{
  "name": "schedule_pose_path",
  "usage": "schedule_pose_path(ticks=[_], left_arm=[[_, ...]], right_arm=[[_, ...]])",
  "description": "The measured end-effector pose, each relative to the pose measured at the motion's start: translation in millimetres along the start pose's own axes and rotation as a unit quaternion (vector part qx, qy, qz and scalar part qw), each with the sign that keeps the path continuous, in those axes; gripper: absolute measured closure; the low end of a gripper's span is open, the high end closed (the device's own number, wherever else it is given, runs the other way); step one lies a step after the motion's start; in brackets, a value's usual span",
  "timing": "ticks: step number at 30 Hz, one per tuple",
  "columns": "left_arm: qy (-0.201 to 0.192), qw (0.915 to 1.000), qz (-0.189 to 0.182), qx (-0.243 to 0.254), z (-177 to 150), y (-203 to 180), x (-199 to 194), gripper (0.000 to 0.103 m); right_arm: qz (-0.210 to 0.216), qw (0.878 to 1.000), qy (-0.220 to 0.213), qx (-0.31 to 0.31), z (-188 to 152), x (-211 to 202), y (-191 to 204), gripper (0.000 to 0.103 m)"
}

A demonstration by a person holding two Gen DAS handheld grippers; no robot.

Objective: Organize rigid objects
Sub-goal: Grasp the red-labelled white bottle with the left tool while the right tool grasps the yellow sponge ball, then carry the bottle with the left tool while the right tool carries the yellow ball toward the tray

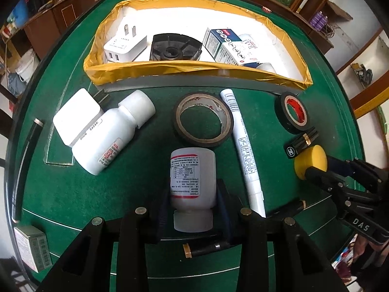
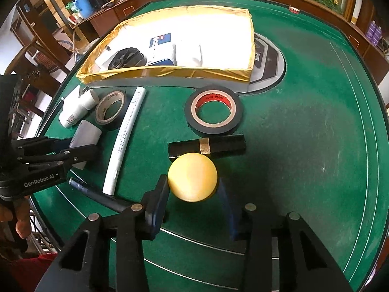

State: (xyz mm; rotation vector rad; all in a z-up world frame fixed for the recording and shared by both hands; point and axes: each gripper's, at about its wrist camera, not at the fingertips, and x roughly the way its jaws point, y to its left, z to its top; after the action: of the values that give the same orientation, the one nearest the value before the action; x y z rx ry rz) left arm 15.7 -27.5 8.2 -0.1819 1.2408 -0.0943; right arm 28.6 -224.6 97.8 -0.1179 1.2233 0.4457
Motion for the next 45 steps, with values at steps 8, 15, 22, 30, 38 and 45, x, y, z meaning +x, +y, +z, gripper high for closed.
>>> schedule_pose_path(ticks=[8, 15, 22, 30, 38, 45], left_arm=[[-0.012, 0.9998, -0.018, -0.003, -3, 9, -21, 0.066], [-0.026, 0.9994, -0.022, -0.011, -2, 17, -38, 0.066], [-0.037, 0.999, -0.02, -0.015, 8, 20, -49, 0.066], [-0.045, 0.9988, -0.016, -0.015, 24, 23, -57, 0.066], [-0.046, 0.9988, -0.016, -0.011, 42, 26, -56, 0.066], [-0.056, 0.9983, -0.019, -0.003, 66, 24, -58, 0.066]], right_arm=[[0.022, 1.0, -0.01, 0.014, 0, -10, -1, 0.064], [0.031, 0.999, -0.025, 0.009, 10, -21, 8, 0.064], [0.037, 0.999, -0.039, 0.006, 22, -27, 14, 0.064], [0.038, 0.998, -0.054, 0.014, 34, -32, 12, 0.064], [0.037, 0.997, -0.062, 0.026, 41, -33, 10, 0.064], [0.033, 0.997, -0.063, 0.034, 49, -31, 6, 0.064]])
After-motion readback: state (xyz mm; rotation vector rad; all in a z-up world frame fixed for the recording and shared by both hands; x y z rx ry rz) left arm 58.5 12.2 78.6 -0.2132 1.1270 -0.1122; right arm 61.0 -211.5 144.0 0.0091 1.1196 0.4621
